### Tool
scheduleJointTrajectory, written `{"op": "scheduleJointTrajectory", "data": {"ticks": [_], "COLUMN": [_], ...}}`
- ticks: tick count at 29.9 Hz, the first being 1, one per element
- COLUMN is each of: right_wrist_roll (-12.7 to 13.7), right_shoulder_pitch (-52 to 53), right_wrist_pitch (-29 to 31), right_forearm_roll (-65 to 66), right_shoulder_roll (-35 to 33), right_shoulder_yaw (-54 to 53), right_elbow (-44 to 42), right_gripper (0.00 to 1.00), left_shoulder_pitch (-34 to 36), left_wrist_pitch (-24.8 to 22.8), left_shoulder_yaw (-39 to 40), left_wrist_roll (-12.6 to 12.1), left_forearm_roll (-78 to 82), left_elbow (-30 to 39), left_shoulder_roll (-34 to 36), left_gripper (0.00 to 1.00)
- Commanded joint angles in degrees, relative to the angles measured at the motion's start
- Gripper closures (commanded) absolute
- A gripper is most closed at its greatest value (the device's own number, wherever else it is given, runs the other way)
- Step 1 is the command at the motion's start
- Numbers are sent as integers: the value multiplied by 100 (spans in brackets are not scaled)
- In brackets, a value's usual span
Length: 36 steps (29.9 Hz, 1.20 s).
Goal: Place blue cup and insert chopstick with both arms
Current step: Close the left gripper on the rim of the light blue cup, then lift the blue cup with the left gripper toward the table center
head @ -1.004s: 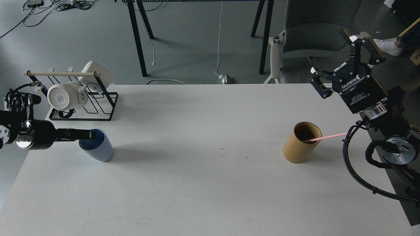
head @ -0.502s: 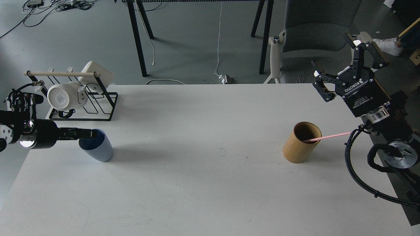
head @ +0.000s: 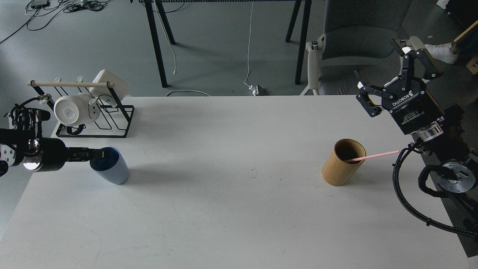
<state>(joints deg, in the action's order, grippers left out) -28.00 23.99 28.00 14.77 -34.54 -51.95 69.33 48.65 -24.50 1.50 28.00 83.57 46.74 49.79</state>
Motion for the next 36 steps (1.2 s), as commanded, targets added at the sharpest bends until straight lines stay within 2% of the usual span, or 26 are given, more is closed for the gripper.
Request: {"op": "scheduleJointTrajectory", "data": {"ticks": [1, 3, 4, 6, 10, 20, 24, 26, 29, 31, 36], "right_wrist_roll": [0, 0, 0, 0, 0, 0, 0, 0, 0, 0, 0], "right_shoulder_pitch": [0, -9, -17, -17, -26, -79, -79, -70, -61, 0, 167], "right_wrist_pitch": [0, 0, 0, 0, 0, 0, 0, -5, -23, -23, -49], "right_forearm_roll": [0, 0, 0, 0, 0, 0, 0, 0, 0, 0, -18], "right_shoulder_roll": [0, 0, 0, 0, 0, 9, 9, 9, 9, 18, 79], "right_shoulder_yaw": [0, 0, 0, 0, 0, 0, -17, -140, -421, -544, -729], "right_elbow": [-16, -16, -16, -16, -25, -34, -34, -42, -60, -147, -446], "right_gripper": [8, 8, 8, 8, 8, 8, 8, 8, 8, 9, 9], "left_shoulder_pitch": [-14, -22, -22, -31, -22, -5, 118, 372, 794, 1101, 2058], "left_wrist_pitch": [-2, -2, 15, 94, 156, 147, 86, 59, -177, -350, -350], "left_shoulder_yaw": [0, 0, 0, -9, -9, 8, 140, 158, 105, 88, -341], "left_wrist_roll": [0, 0, 0, 0, 0, 0, 0, 0, 0, 0, 0], "left_forearm_roll": [1, 10, 19, 36, 45, 45, -77, -209, -236, -236, -245], "left_elbow": [2, 2, 2, -7, 10, 54, 747, 1003, 1021, 1004, 758], "left_shoulder_roll": [-5, -5, -5, -5, -5, 13, 275, 373, 207, -21, -767], "left_gripper": [56, 60, 67, 96, 99, 100, 100, 100, 100, 100, 100]}}
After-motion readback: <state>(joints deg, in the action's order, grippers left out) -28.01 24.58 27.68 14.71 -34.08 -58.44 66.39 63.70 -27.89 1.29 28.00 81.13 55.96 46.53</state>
